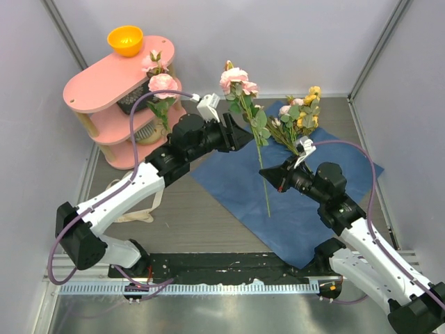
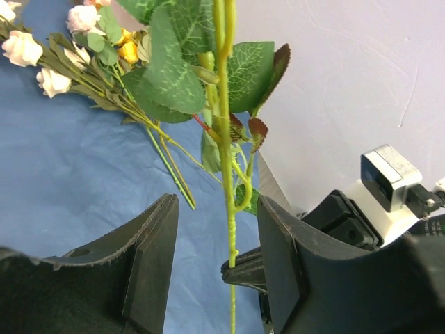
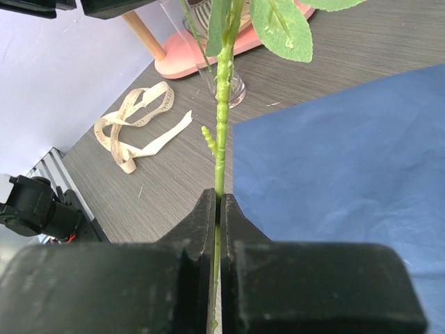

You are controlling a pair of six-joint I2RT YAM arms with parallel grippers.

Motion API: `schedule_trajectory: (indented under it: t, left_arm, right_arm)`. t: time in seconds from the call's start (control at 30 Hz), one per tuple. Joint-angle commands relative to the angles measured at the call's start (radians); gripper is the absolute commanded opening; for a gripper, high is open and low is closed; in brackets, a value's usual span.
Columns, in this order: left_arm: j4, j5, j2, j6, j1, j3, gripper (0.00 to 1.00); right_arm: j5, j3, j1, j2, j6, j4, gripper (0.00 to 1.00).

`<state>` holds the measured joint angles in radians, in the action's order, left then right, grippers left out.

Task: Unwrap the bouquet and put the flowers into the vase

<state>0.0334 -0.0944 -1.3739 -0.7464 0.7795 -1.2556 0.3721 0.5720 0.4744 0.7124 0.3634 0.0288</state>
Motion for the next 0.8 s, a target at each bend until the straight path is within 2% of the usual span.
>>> schedule_trajectory:
  t: [0.0, 0.43, 0.67, 0.77]
  left_arm:
    - [0.037, 0.032, -0.014, 0.051, 0.003, -0.054, 0.52]
    - [0.017, -0.025, -0.08, 0.062, 0.001, -0.113, 0.47]
    - [0.005, -0.036, -0.103, 0.074, 0.003, -0.139, 0.34]
    - [0.0, -0.051, -0.109, 0.073, 0.003, -0.146, 0.33]
  right_arm:
    - [-0.009, 0.0, 0.007, -0.031, -0.02, 0.045, 0.01]
    - [-0.007, 0.002, 0.029, -0.03, -0.026, 0.036, 0.01]
    - [-0.002, 0.002, 0.046, -0.028, -0.029, 0.034, 0.01]
    - [-0.005, 0.002, 0.05, -0.028, -0.032, 0.034, 0.01]
